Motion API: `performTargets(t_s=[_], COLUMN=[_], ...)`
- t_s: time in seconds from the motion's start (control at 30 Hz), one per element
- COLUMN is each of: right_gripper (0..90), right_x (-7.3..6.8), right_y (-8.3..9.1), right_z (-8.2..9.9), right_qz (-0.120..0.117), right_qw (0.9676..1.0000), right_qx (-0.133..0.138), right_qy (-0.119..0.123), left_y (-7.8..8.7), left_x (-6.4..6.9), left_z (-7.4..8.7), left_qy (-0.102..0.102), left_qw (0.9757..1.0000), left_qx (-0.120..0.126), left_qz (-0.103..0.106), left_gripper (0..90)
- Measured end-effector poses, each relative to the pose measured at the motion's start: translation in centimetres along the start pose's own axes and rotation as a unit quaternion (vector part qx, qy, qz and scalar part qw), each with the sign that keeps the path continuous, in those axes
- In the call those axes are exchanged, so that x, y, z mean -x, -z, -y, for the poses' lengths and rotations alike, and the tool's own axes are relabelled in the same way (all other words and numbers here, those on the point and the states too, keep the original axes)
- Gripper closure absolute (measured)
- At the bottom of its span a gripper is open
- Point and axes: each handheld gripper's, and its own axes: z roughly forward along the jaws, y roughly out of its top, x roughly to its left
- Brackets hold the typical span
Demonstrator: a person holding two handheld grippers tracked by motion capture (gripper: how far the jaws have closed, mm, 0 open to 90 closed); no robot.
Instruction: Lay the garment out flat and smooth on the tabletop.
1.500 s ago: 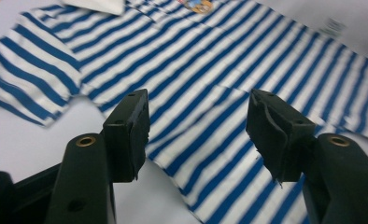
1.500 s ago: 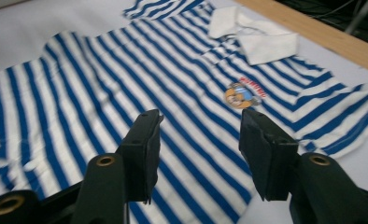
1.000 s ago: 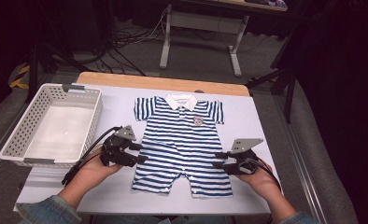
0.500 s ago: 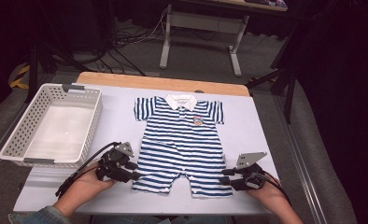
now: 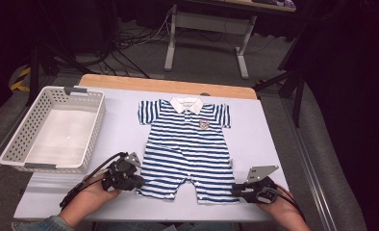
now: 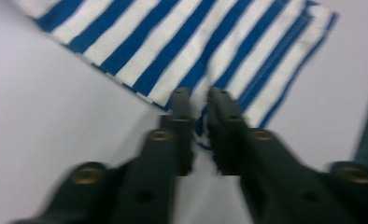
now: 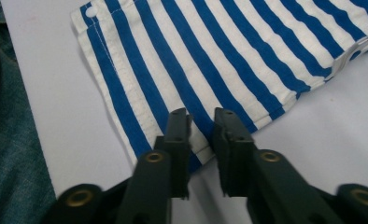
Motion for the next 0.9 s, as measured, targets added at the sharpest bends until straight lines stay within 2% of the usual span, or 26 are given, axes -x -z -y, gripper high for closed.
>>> performTargets(t_s=[0.03, 0.07, 0.23, 0.27, 0.3, 0.33, 0.4, 0.47, 0.5, 0.53, 0.57, 0.63, 0.67, 0.7, 0.8, 0.87, 0.9], right_gripper=[86.7, 87.8, 89.0, 89.1, 89.1, 89.1, 89.1, 88.3, 84.3, 84.3, 77.8, 73.6, 66.5, 66.5, 57.7, 56.8, 54.0], right_x=[0.1, 0.2, 0.0, -0.2, -0.4, -0.4, -0.7, -0.8, -0.7, -0.7, -0.6, -0.4, -0.1, -0.1, 0.6, 1.1, 1.3], right_y=[0.0, 0.0, 0.4, 0.7, 0.9, 0.9, 1.1, 1.1, 1.1, 1.1, 1.2, 1.4, 1.5, 1.5, 1.4, 1.0, 0.9], right_z=[0.0, -0.1, -0.3, -0.3, -0.3, -0.3, -0.2, -0.1, -0.1, -0.1, -0.1, -0.4, -0.7, -0.7, -1.2, -1.5, -1.7], right_qz=[-0.003, -0.010, -0.017, -0.026, -0.033, -0.033, -0.047, -0.052, -0.057, -0.057, -0.056, -0.062, -0.059, -0.059, -0.034, -0.026, -0.014], right_qw=[1.0000, 0.9999, 0.9996, 0.9995, 0.9992, 0.9992, 0.9986, 0.9982, 0.9982, 0.9982, 0.9983, 0.9981, 0.9981, 0.9981, 0.9979, 0.9965, 0.9963], right_qx=[0.000, 0.000, -0.013, -0.011, -0.012, -0.012, -0.022, -0.028, -0.021, -0.021, -0.016, 0.003, 0.019, 0.019, 0.055, 0.079, 0.085], right_qy=[-0.008, -0.013, -0.016, -0.017, -0.018, -0.018, -0.013, -0.008, -0.006, -0.006, -0.001, -0.002, 0.005, 0.005, 0.009, -0.001, -0.008], left_y=[0.0, 0.1, 0.4, 0.6, 0.6, 0.6, 0.4, 0.6, 0.7, 0.7, 0.8, 0.8, 0.9, 0.9, 1.2, 1.4, 1.5], left_x=[0.0, 0.1, 0.4, 0.7, 0.7, 0.9, 1.2, 1.1, 0.9, 0.9, 0.7, 0.5, 0.2, 0.2, -0.3, -0.6, -0.7], left_z=[0.0, 0.1, 0.3, 0.5, 0.5, 0.7, 0.9, 0.9, 0.9, 0.9, 0.8, 0.7, 0.6, 0.6, 0.2, -0.1, -0.2], left_qy=[-0.001, 0.002, 0.000, -0.005, -0.005, -0.005, -0.010, -0.006, -0.003, 0.001, 0.003, 0.009, 0.016, 0.016, 0.019, 0.023, 0.023], left_qw=[1.0000, 1.0000, 0.9999, 0.9997, 0.9997, 0.9995, 0.9991, 0.9988, 0.9988, 0.9987, 0.9985, 0.9984, 0.9986, 0.9986, 0.9985, 0.9980, 0.9977], left_qx=[0.001, 0.000, -0.007, -0.009, -0.009, -0.014, -0.025, -0.022, -0.017, -0.013, -0.007, 0.000, 0.007, 0.007, 0.030, 0.050, 0.058], left_qz=[-0.001, 0.002, 0.012, 0.021, 0.021, 0.026, 0.032, 0.042, 0.045, 0.049, 0.054, 0.056, 0.050, 0.050, 0.041, 0.031, 0.027], left_gripper=[86.6, 87.4, 88.1, 88.1, 88.1, 88.1, 88.0, 87.6, 86.1, 86.1, 83.5, 69.4, 65.3, 63.9, 59.9, 53.5, 51.8])
